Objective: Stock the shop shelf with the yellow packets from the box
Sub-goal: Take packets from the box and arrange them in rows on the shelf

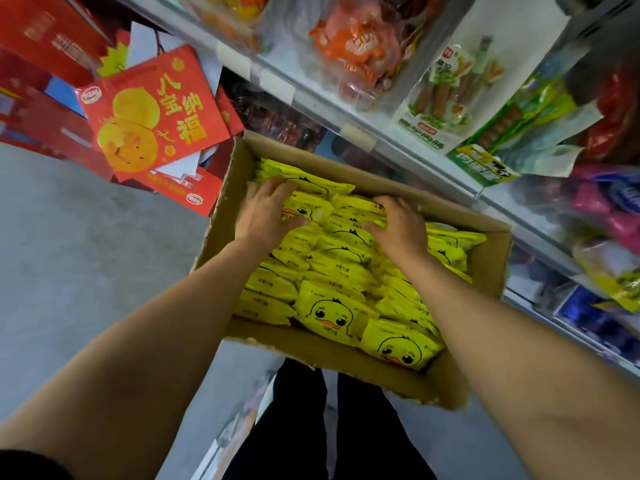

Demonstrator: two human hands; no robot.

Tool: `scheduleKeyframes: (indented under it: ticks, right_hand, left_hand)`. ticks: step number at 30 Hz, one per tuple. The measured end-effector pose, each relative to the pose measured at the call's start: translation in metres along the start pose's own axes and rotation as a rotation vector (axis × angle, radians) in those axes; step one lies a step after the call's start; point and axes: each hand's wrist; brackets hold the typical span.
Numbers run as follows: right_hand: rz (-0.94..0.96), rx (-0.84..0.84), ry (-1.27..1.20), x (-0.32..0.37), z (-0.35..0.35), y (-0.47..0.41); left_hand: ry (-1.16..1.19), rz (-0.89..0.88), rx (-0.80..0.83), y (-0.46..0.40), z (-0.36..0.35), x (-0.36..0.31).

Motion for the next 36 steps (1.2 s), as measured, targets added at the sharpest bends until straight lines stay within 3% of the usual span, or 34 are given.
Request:
scheduleKeyframes:
  ticks: [5, 10, 13, 19, 26, 36]
  right_hand:
    - [0.015, 0.008, -0.124, 0.004, 0.001, 0.000]
    - [0.060, 0.081, -0.156, 0.001, 0.011, 0.010]
    - [0.083, 0.028, -0.263, -0.004, 0.023, 0.013]
    - [0.052, -0.057, -0.551, 0.001, 0.048, 0.030]
    - [-0.233, 0.006, -0.885, -0.007, 0.067, 0.075]
    - [-0.247, 0.107, -1.205, -0.020, 0.127, 0.130]
  left_hand:
    - [0.052, 0.102, 0.018, 0.000, 0.000, 0.004]
    - [0.017, 0.111, -0.062, 0.006, 0.007, 0.002]
    - [0.032, 0.135, -0.083, 0.015, 0.013, 0.002]
    - [0.489, 0.195, -0.018, 0.045, 0.025, -0.016]
    - [0.594, 0.209, 0.088, 0.075, 0.041, -0.045]
    - [0.986, 0.228, 0.341, 0.114, 0.070, -0.110]
Point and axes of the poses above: each hand's wrist, its own y-axis away from the middle knuckle, its own z-axis out of the back of the hand, x = y × z, and after that the axes turned 4 degrees about x, right-handed
